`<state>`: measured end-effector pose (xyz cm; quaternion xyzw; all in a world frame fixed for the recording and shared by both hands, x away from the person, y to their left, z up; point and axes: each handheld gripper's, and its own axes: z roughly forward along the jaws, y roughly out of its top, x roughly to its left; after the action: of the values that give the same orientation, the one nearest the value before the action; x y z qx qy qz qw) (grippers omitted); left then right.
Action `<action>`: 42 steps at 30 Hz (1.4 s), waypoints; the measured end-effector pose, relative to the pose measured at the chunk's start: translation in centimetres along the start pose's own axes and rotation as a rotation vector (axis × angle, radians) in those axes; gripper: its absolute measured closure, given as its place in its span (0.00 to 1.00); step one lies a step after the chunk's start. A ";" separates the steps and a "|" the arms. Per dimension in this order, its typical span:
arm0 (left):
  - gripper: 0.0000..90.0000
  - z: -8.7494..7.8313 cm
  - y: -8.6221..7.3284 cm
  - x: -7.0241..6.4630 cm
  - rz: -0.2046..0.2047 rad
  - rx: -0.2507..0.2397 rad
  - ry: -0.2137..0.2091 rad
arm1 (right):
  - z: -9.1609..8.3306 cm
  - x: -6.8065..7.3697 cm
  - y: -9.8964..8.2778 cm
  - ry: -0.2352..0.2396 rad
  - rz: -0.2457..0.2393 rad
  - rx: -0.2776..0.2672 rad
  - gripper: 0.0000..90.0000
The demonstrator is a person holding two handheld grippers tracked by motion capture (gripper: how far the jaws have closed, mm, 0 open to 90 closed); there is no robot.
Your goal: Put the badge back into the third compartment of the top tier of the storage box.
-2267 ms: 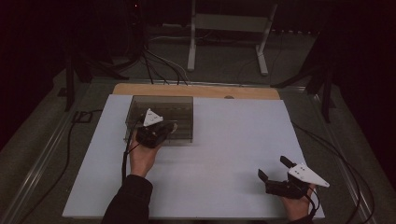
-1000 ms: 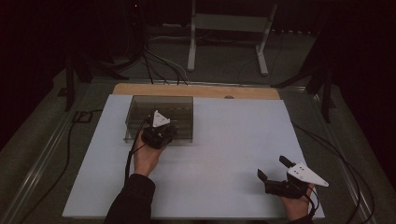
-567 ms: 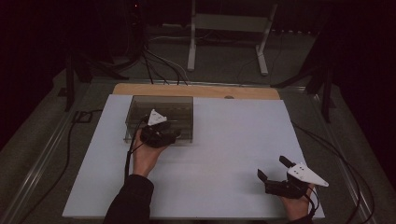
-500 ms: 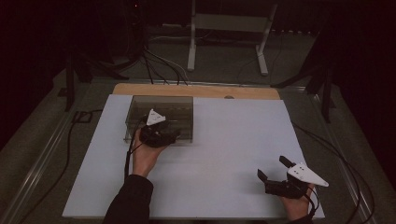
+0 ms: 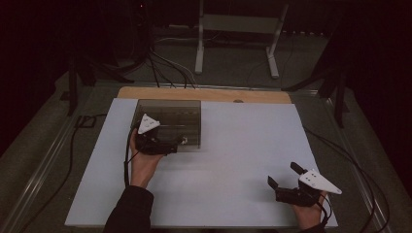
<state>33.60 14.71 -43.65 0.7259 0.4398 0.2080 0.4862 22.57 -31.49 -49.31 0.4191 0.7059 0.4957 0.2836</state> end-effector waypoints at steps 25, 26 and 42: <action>0.00 -5.6 -5.0 2.1 0.095 -0.082 0.049 | 0.1 0.1 0.0 0.004 0.003 -0.001 0.00; 0.00 -5.8 -5.2 2.3 0.094 -0.083 0.053 | 0.1 0.1 0.0 0.004 0.003 -0.001 0.00; 0.00 -7.4 -8.1 3.5 0.105 -0.105 0.111 | 0.0 0.1 -0.1 -0.001 0.006 -0.003 0.00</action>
<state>26.51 22.69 -47.99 0.7088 0.4158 0.2957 0.4870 22.53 -31.37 -49.38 0.4209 0.7038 0.4974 0.2830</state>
